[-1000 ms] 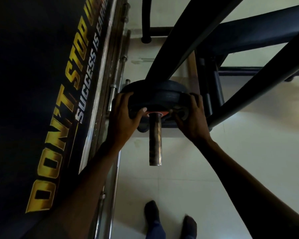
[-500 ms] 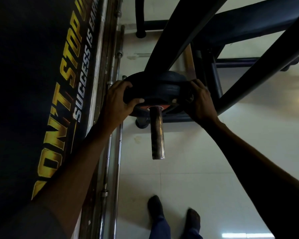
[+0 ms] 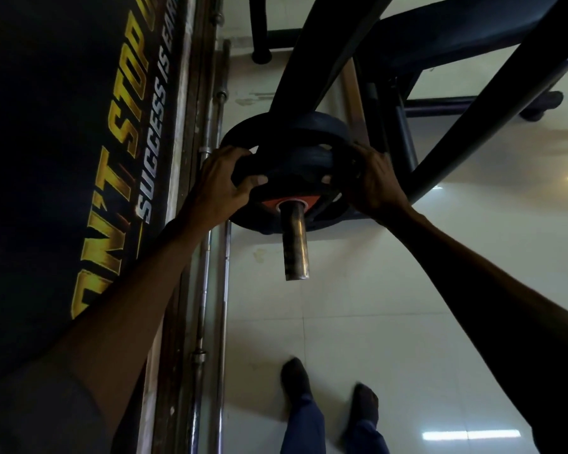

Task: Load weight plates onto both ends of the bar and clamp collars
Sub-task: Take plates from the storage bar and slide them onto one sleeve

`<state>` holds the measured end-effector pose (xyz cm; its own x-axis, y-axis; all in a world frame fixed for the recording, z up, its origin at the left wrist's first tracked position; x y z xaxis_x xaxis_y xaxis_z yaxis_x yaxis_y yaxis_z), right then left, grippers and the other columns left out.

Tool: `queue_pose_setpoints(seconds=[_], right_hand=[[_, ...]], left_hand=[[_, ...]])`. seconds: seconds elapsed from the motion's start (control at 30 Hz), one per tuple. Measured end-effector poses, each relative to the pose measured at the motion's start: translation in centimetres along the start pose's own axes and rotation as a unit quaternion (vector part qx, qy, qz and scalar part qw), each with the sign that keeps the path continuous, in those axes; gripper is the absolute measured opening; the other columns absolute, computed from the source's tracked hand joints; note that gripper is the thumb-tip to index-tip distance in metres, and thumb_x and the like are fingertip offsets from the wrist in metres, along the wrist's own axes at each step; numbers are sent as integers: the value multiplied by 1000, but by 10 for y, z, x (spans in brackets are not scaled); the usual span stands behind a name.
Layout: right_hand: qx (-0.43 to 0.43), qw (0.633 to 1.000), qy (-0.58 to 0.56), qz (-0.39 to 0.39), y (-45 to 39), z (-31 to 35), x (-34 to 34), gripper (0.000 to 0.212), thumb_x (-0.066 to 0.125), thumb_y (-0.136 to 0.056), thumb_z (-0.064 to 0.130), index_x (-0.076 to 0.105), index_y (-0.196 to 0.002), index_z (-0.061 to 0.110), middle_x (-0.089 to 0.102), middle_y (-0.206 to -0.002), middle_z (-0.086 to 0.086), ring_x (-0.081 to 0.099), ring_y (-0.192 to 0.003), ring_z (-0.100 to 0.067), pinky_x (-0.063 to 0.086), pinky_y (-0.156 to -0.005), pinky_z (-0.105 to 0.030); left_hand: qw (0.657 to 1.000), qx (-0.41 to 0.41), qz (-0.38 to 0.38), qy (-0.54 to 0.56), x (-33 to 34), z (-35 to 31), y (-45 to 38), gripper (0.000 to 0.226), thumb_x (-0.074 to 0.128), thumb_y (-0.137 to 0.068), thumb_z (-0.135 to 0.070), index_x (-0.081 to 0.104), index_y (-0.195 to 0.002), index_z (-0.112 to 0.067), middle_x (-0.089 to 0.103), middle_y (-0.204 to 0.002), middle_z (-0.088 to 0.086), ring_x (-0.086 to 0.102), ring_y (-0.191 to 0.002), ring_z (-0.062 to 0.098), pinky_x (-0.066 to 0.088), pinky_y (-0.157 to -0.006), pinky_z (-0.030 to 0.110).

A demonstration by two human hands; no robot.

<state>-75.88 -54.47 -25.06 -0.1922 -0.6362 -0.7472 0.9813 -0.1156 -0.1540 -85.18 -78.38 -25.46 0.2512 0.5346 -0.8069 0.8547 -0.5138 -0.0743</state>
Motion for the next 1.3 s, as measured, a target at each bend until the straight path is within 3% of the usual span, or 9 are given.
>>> queue_pose_setpoints(seconds=[0.13,0.23,0.3,0.43,0.57,0.73,1.0,1.1,1.3], right_hand=[[-19,999,12,40,27,5,2,39,75,-91,24,64,-122,4,60,-124,-10,58,-102,-17,42,-79,-18],[-27,998,31,51,52,10,5,26,73,-92,18,65,-113,3,61,-114,-11,62,-94,-24,45,-75,-25],[-24,998,26,55,68,15,6,18,71,-94,17,63,-104,5,61,-104,-8,62,-87,-25,47,-70,-24],[-23,998,22,58,98,25,5,12,70,-90,9,63,-98,2,63,-96,-12,62,-84,-30,53,-72,-44],[-20,998,-4,64,135,36,4,24,74,-81,1,66,-103,2,65,-101,-13,63,-89,-31,50,-72,-36],[-40,997,-19,59,188,46,-4,22,79,-84,11,66,-101,6,63,-99,-7,60,-89,-28,55,-74,-44],[-28,996,-58,60,271,63,-76,38,78,-87,22,64,-121,16,64,-114,0,60,-97,-18,52,-80,-28],[-36,995,-72,49,299,73,-119,42,78,-87,21,63,-126,18,63,-119,4,62,-102,-16,52,-86,-24],[-34,993,-115,-13,354,93,-208,44,83,-83,13,67,-123,20,63,-115,12,61,-101,3,41,-83,1]], left_hand=[[999,17,33,9,3,-4,33,52,78,-91,-32,61,-131,-3,65,-130,17,61,-124,31,51,-98,34],[998,11,49,24,7,-8,59,62,70,-93,-46,59,-135,-3,66,-130,18,64,-121,32,53,-91,28],[997,3,59,41,10,-12,76,70,59,-91,-56,57,-137,-3,67,-129,18,66,-119,31,59,-90,36],[997,-14,50,64,15,-22,112,72,54,-91,-61,58,-133,-3,68,-123,17,67,-113,30,60,-87,35],[997,-29,35,65,19,-33,155,82,48,-91,-73,60,-130,-1,68,-122,16,67,-112,29,60,-89,42],[994,-83,21,70,21,-57,208,82,50,-87,-72,62,-131,-4,67,-124,14,65,-116,30,57,-95,48],[987,-124,-50,85,3,-160,299,73,57,-85,-60,66,-129,-2,69,-125,13,65,-119,32,55,-99,44],[982,-123,-89,109,-5,-209,325,83,58,-84,-69,67,-128,1,70,-124,15,65,-119,32,55,-100,47],[976,-102,-135,135,-22,-305,359,70,58,-85,-55,65,-129,-1,69,-125,11,64,-120,27,56,-101,45]])
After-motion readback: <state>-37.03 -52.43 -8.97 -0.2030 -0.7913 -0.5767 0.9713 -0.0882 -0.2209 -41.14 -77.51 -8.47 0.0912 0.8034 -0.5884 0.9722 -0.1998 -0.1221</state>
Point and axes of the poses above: each hand's wrist, its own y-axis away from the middle knuckle, its own x-axis out of the palm, z = x × y, the point moved 6 cm from there along -y, towards the middle knuckle
